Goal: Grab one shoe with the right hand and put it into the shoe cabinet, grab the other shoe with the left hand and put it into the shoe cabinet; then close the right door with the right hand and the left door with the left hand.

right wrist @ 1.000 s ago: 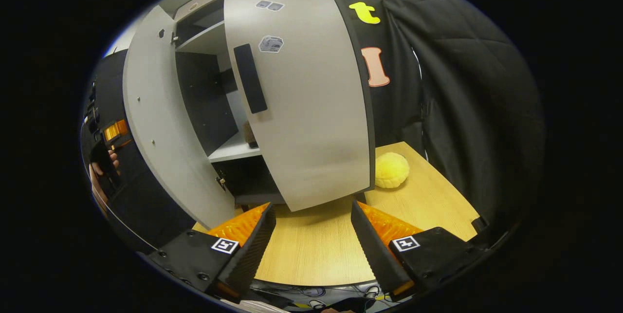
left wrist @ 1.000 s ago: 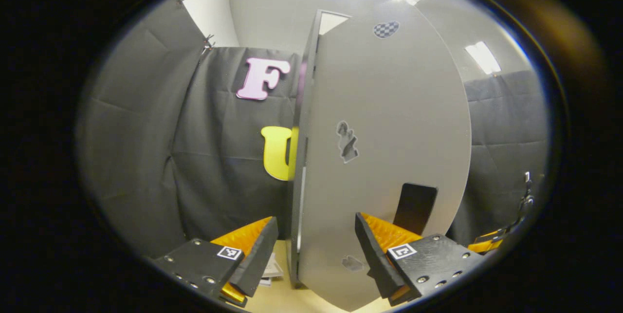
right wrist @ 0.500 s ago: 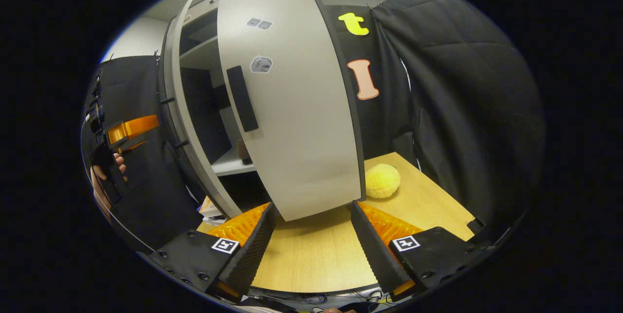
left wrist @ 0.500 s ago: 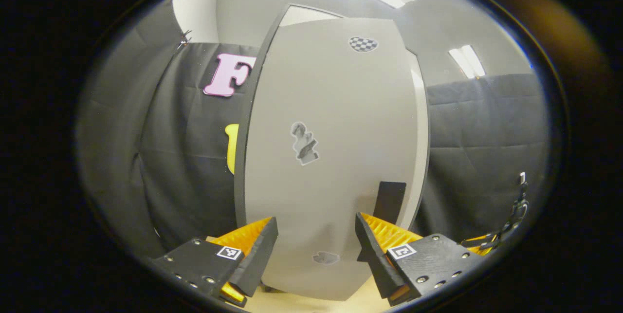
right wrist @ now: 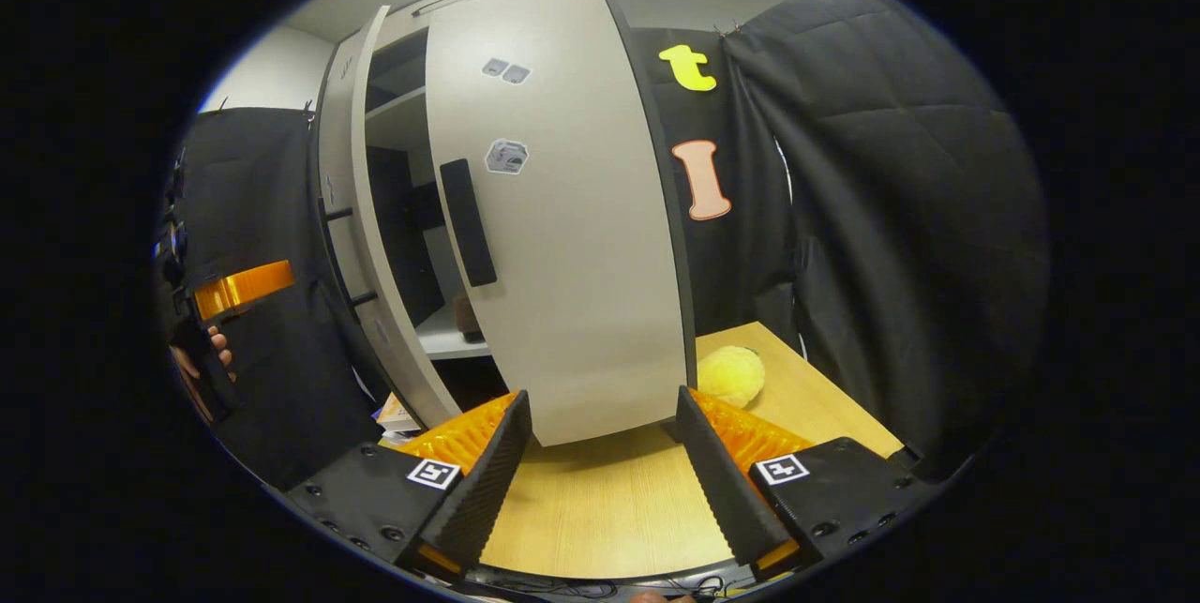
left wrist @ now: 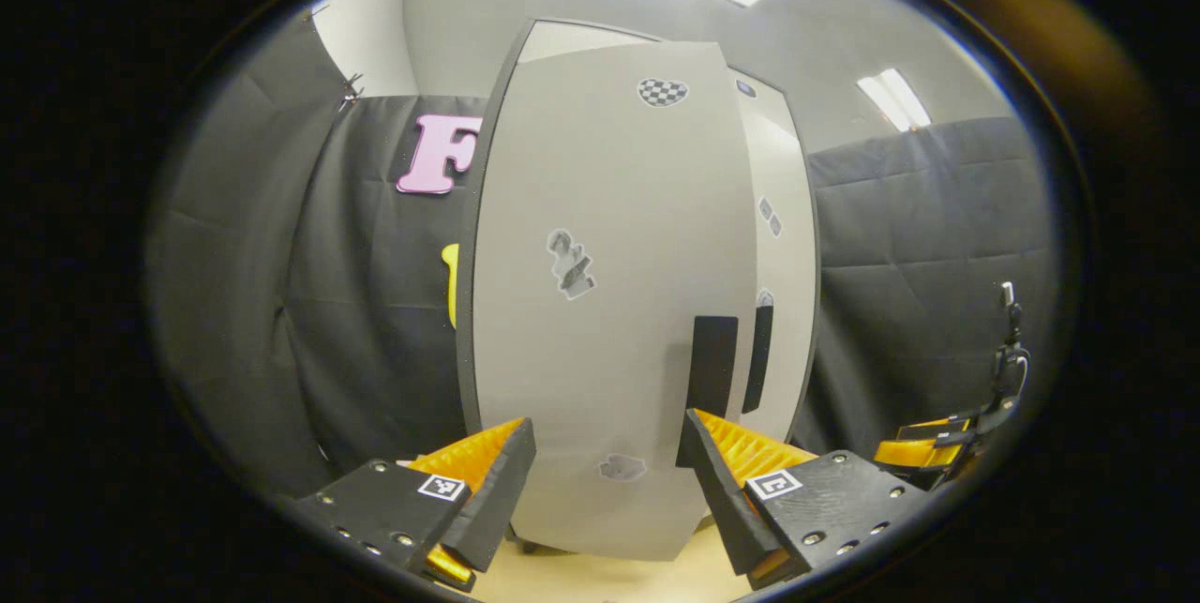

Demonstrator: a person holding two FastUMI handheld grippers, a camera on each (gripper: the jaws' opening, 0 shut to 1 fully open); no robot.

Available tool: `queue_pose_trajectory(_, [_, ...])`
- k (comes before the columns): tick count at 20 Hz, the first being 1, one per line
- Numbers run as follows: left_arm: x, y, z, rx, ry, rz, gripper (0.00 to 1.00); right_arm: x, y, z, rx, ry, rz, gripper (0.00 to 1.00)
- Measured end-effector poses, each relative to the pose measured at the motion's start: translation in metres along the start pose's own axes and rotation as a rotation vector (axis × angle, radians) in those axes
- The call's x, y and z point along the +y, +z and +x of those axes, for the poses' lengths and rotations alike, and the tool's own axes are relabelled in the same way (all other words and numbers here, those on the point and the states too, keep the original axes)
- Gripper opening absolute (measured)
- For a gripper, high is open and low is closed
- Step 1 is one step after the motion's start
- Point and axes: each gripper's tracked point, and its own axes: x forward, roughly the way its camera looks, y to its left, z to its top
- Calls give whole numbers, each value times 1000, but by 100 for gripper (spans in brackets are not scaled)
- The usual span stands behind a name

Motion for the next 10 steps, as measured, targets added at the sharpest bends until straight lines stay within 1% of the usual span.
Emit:
queue_pose_trajectory(3, [-1,3,-5,-11,54,23,89,3,24,6,-40,2,22,98])
queue_pose_trajectory(6, [2,1,-28,-34,175,44,92,4,50,9,-91,1,28,98])
queue_pose_trajectory(10, [-7,-26,-47,-21,232,14,96,4,74,-1,-148,-19,13,98])
